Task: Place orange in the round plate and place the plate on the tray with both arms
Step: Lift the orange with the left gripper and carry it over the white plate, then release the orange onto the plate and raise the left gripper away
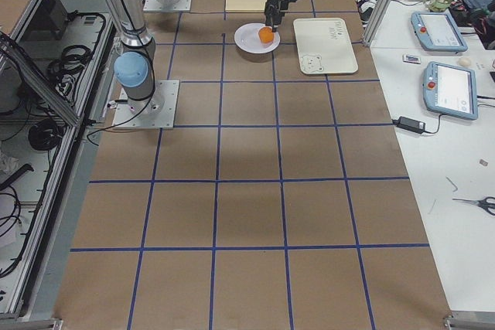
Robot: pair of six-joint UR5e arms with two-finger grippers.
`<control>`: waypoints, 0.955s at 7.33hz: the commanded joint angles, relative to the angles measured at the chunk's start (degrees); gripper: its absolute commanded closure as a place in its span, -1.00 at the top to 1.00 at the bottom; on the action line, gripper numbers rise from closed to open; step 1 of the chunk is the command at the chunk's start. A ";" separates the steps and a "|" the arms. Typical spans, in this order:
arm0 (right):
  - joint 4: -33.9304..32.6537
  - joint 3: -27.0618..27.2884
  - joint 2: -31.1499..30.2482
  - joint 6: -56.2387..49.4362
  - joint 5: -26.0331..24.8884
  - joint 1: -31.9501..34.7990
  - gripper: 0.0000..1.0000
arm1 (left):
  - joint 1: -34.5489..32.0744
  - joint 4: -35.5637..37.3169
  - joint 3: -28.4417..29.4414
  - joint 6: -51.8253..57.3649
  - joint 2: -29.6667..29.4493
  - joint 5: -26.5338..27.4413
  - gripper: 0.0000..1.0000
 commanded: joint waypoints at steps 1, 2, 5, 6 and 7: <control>0.19 0.09 0.22 -0.24 -0.01 -0.13 1.00 | 0.29 -0.32 1.31 1.66 2.38 10.06 1.00; 0.45 0.09 0.22 -0.24 -0.09 -0.22 1.00 | 2.47 -0.50 3.32 7.59 3.95 13.83 1.00; -2.60 1.83 5.01 -2.88 6.53 -0.57 1.00 | 18.72 -6.56 6.33 25.30 7.73 15.45 1.00; -10.37 3.32 8.27 -2.88 8.67 -0.66 1.00 | 21.28 -8.13 6.33 26.53 9.05 16.76 1.00; -11.23 5.95 8.56 -2.70 8.96 -0.40 1.00 | 22.96 -9.63 5.63 26.72 9.94 19.90 1.00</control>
